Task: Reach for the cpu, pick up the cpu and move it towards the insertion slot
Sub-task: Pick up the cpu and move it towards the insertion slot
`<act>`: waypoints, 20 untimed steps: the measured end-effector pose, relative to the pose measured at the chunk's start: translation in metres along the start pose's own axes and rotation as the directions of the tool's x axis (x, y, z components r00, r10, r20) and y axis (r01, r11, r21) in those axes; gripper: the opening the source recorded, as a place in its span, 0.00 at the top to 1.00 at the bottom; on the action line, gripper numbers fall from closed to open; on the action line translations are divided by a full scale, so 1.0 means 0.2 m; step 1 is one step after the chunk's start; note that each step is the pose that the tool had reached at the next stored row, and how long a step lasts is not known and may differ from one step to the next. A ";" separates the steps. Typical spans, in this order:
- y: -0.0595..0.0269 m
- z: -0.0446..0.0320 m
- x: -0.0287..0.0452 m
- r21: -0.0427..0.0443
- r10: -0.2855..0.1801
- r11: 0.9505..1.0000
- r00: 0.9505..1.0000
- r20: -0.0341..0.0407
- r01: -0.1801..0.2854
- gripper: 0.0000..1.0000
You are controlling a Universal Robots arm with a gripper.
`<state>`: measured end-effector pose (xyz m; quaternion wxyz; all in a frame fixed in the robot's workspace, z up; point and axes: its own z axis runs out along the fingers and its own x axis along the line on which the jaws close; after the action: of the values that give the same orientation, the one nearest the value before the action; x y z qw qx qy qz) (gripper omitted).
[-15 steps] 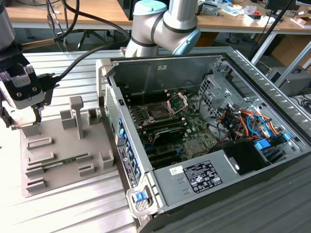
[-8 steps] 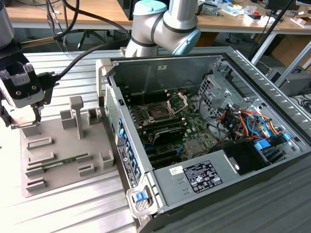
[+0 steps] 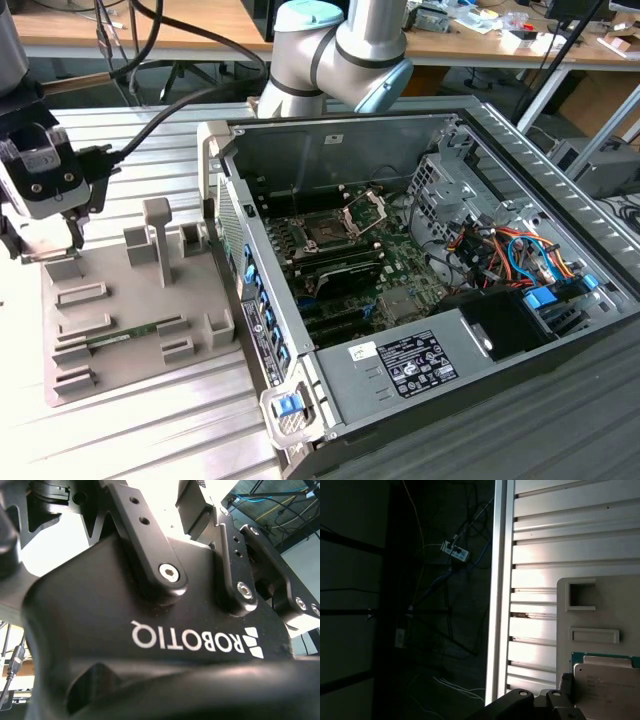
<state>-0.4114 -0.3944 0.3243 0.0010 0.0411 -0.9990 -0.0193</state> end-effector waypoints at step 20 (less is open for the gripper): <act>0.002 -0.039 0.000 0.000 0.000 1.000 1.000 0.000 0.000 0.45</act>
<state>-0.4114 -0.3944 0.3321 0.0010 0.0411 -0.9990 -0.0194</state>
